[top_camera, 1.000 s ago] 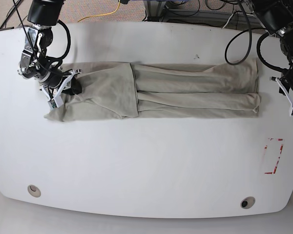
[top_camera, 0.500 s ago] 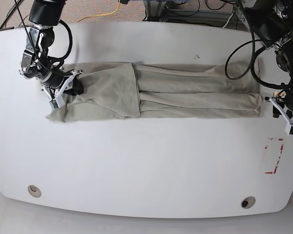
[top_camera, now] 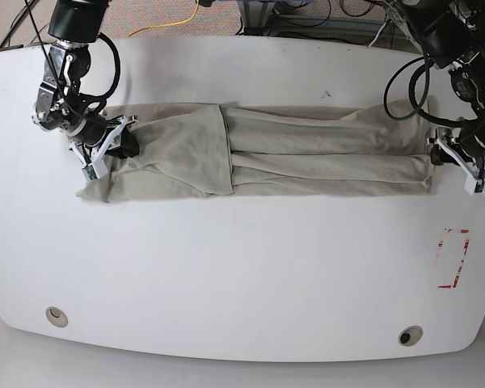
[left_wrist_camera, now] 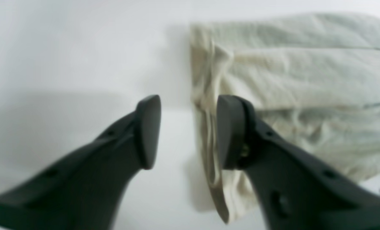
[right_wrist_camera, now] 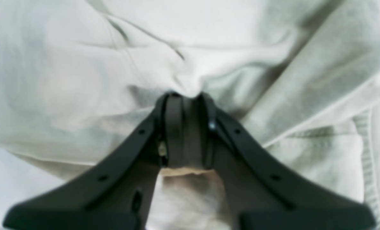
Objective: Layout the t-shirt on the table in an organized manner, then fold the t-shirt properly
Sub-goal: 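Regrasp the strip end with the left gripper, right gripper holding its end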
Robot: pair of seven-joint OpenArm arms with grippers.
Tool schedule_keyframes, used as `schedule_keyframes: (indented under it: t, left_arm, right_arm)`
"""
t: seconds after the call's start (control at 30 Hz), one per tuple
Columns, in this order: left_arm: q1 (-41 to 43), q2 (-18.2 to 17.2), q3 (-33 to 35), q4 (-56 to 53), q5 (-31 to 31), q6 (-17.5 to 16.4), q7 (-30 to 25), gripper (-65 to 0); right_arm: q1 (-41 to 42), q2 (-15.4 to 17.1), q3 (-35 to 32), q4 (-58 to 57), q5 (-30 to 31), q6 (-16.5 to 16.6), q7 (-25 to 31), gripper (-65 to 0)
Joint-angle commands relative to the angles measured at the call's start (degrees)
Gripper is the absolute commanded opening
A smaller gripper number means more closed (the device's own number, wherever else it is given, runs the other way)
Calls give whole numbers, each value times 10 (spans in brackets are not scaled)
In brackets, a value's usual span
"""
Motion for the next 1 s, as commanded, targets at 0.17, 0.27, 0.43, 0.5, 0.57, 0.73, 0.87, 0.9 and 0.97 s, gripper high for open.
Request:
schedule_keyframes:
  t: [0.17, 0.27, 0.43, 0.5, 0.57, 0.73, 0.87, 0.9, 0.97]
  left_arm:
    - [-8, -28, -14, -73, -93, 0, -7, -271]
    - [-7, -39, -15, -90, -116, 0, -7, -269]
    - [-7, -48, -15, -139, -167, 0, -7, -268]
    - [-7, -48, -14, -161, -183, 0, -8, -268]
    - [-10, -48, -14, -178, -188, 0, -9, -268]
    - [-11, -46, -13, -190, -188, 0, -20, -268]
    - [-11, -43, -10, -190, -187, 0, -32, -268]
    - [-11, -43, -10, -191, -187, 0, -33, -268]
    - [-12, -34, -9, -192, -186, 0, -33, -269]
  right_arm:
    - [-8, 0, -6, -7, -46, -5, -57, -555]
    - [-8, 0, -6, -7, -46, -5, -57, -555]
    - [-9, 0, -6, -7, -46, -5, -57, -555]
    - [-9, 0, -6, -7, -46, -5, -57, -555]
    - [-9, 0, -6, -7, -46, -5, -57, -555]
    - [-8, -9, -6, -7, -46, -5, -57, -555]
    - [-9, -11, -6, -7, -46, -5, -57, -555]
    - [-9, -11, -6, -7, -46, -5, -57, -555]
    - [-9, -11, -6, -7, -46, -5, -57, -555]
